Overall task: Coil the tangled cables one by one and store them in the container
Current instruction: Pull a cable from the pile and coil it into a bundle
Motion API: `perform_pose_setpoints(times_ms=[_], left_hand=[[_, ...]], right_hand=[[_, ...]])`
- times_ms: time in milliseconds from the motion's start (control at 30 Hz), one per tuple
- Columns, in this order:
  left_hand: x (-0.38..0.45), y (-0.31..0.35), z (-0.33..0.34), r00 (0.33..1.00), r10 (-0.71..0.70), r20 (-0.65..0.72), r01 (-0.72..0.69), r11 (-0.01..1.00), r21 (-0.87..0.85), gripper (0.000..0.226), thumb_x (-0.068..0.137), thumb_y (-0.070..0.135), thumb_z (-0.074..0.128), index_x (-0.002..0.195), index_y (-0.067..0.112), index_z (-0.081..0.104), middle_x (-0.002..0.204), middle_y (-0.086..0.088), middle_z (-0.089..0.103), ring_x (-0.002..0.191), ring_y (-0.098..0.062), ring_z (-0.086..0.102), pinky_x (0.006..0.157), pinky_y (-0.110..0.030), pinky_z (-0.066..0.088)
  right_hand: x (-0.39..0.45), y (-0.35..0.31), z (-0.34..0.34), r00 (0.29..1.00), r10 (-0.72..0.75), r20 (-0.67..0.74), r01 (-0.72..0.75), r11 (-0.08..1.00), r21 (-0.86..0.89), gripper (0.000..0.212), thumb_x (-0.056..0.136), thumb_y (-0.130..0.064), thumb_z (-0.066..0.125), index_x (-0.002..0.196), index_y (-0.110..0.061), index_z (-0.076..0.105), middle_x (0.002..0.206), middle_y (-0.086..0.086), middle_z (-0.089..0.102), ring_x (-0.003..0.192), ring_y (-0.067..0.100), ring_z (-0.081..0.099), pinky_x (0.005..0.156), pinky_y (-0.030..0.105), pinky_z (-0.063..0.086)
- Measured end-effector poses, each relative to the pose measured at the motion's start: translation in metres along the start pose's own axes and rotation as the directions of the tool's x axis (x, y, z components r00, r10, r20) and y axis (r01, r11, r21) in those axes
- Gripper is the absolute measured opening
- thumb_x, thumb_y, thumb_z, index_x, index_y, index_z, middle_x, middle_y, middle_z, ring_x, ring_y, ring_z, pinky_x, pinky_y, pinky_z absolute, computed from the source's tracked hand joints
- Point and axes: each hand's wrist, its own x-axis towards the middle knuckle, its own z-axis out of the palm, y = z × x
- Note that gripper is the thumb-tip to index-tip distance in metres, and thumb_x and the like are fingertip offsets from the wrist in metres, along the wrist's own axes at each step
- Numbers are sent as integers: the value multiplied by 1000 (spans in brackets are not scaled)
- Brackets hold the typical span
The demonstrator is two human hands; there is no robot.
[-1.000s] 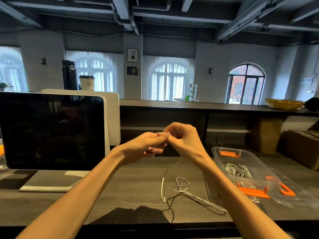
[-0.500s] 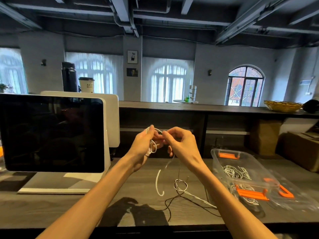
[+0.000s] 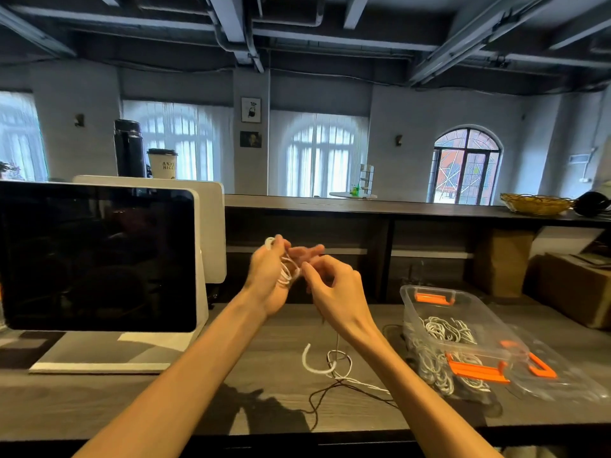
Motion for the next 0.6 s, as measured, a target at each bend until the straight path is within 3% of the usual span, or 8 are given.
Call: perform_pose_setpoints(times_ms=[33, 100, 200, 267, 333, 433, 533, 600], left_hand=[[4, 6, -3, 1000, -30, -9, 28, 992, -119, 27, 110, 26, 36, 94, 10, 51, 67, -7, 60, 61, -17, 68, 56, -28, 55], [11, 18, -10, 997, -48, -54, 38, 984, -175, 30, 110, 28, 39, 87, 12, 51, 54, 2, 42, 40, -6, 41, 37, -17, 35], [19, 30, -20, 993, 26, -119, -37, 996, -86, 33, 109, 30, 39, 84, 13, 52, 52, 5, 37, 39, -5, 29, 34, -17, 23], [22, 35, -27, 989, 75, -130, -75, 997, 7, 32, 109, 30, 39, 85, 14, 53, 55, 5, 39, 41, -5, 30, 35, -16, 23], [22, 34, -33, 990, 112, -86, -92, 973, 209, 31, 110, 30, 39, 86, 14, 52, 59, 3, 41, 44, -5, 32, 37, -16, 25], [20, 27, -37, 993, 115, 40, -118, 825, 553, 30, 110, 29, 37, 88, 14, 50, 66, 0, 49, 48, -6, 38, 42, -16, 30], [11, 20, -35, 987, 72, 142, -150, 714, 684, 33, 110, 32, 36, 93, 10, 53, 73, -4, 59, 58, -12, 50, 51, -20, 41], [3, 14, -30, 980, 18, 197, -155, 688, 709, 41, 110, 36, 36, 95, 4, 56, 76, -5, 65, 68, -16, 61, 58, -22, 50]], right_hand=[[-2, 2, -2, 999, 30, 33, -29, 1000, -9, 25, 101, -34, 63, 87, -17, 75, 69, -5, 68, 65, 3, 63, 60, 18, 49], [-7, 7, -7, 984, 72, 162, -69, 997, -23, 35, 101, -42, 61, 80, -20, 75, 63, -3, 64, 60, 3, 55, 58, 19, 43], [-11, 10, -13, 943, 120, 311, -134, 991, 24, 35, 101, -47, 59, 80, -24, 75, 59, -10, 57, 56, 1, 47, 55, 18, 37], [-10, 14, -17, 937, 129, 324, -130, 991, -20, 32, 100, -47, 60, 83, -26, 77, 63, -11, 61, 58, 4, 51, 58, 21, 40], [-6, 17, -20, 941, 96, 323, -63, 992, -110, 28, 100, -46, 60, 87, -28, 77, 73, -7, 68, 69, 12, 59, 64, 30, 47], [-2, 10, -23, 922, 0, 388, 87, 974, -208, 25, 100, -48, 59, 92, -32, 77, 77, -5, 67, 74, 13, 59, 68, 35, 50], [3, -7, -22, 883, -70, 464, 171, 969, -180, 22, 100, -43, 61, 97, -30, 79, 80, -15, 69, 73, 5, 60, 66, 25, 46], [10, -14, -20, 889, -121, 441, 209, 965, -156, 20, 100, -41, 62, 103, -29, 78, 83, -16, 71, 77, 7, 66, 69, 28, 54]])
